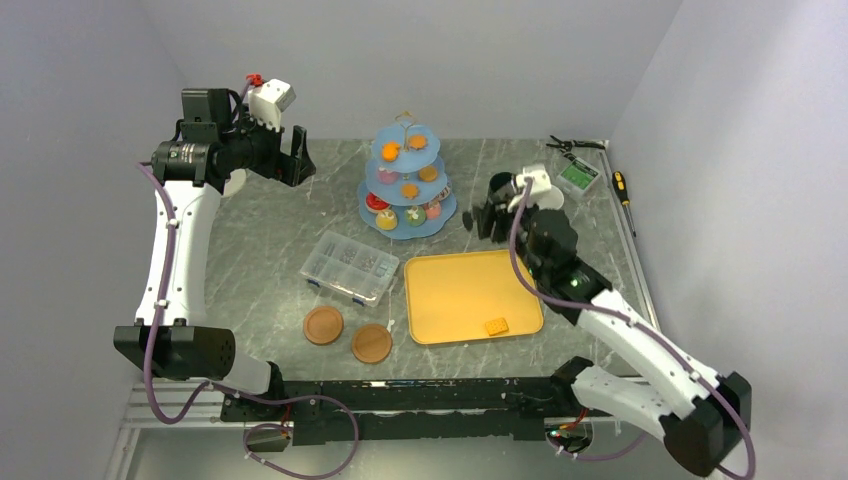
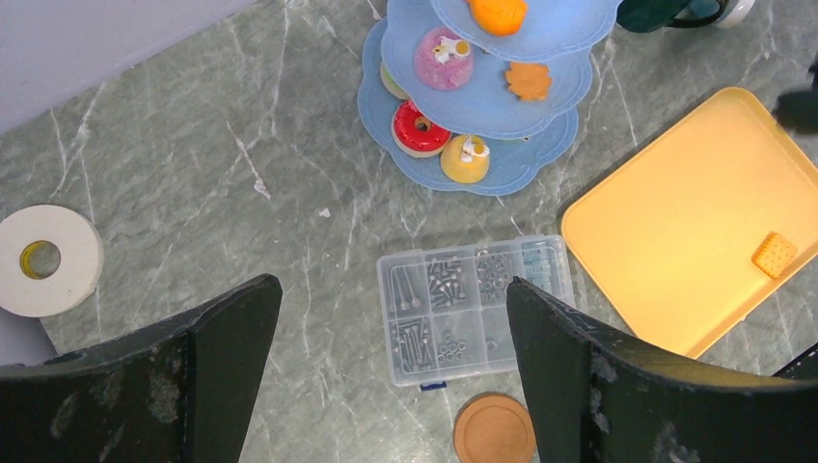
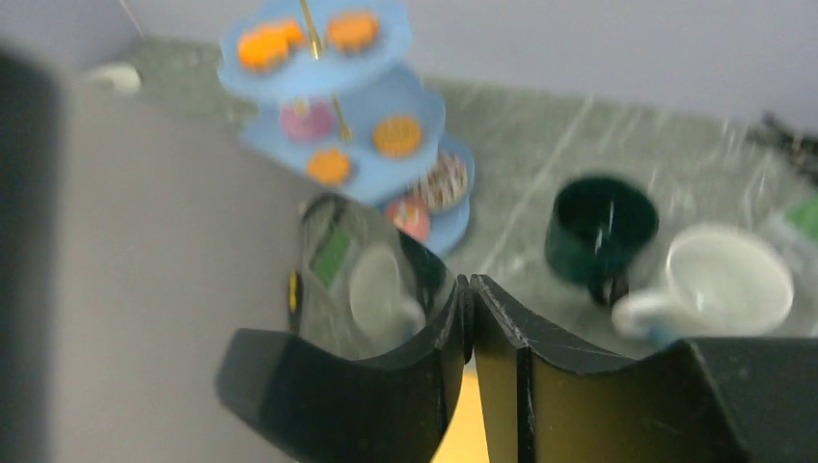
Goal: Serve the afternoon tea
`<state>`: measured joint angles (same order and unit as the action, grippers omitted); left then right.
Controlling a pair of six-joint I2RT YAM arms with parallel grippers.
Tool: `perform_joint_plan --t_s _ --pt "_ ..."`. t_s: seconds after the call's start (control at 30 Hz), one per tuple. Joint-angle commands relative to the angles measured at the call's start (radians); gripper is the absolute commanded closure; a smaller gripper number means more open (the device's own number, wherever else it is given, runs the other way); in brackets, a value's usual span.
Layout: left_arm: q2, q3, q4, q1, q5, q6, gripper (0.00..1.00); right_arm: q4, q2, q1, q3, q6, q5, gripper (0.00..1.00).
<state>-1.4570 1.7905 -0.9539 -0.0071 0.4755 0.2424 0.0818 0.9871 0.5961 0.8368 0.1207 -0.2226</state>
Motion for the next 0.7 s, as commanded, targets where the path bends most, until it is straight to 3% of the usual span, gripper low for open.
perform_joint_plan --t_s 0.0,0.17,0.67 --pt "0.026 0.014 0.027 0.004 0.031 0.009 0.07 -0.168 -0.142 0.055 -0.135 0.133 -0.127 0.43" --pt "0.03 0.012 0.024 0.004 0.033 0.007 0.07 -0.281 -0.23 0.17 -0.219 0.247 -0.281 0.44" --pt "0.02 0.015 0.013 0.004 0.032 0.012 0.07 -0.616 -0.244 0.446 -0.274 0.647 -0.615 0.45"
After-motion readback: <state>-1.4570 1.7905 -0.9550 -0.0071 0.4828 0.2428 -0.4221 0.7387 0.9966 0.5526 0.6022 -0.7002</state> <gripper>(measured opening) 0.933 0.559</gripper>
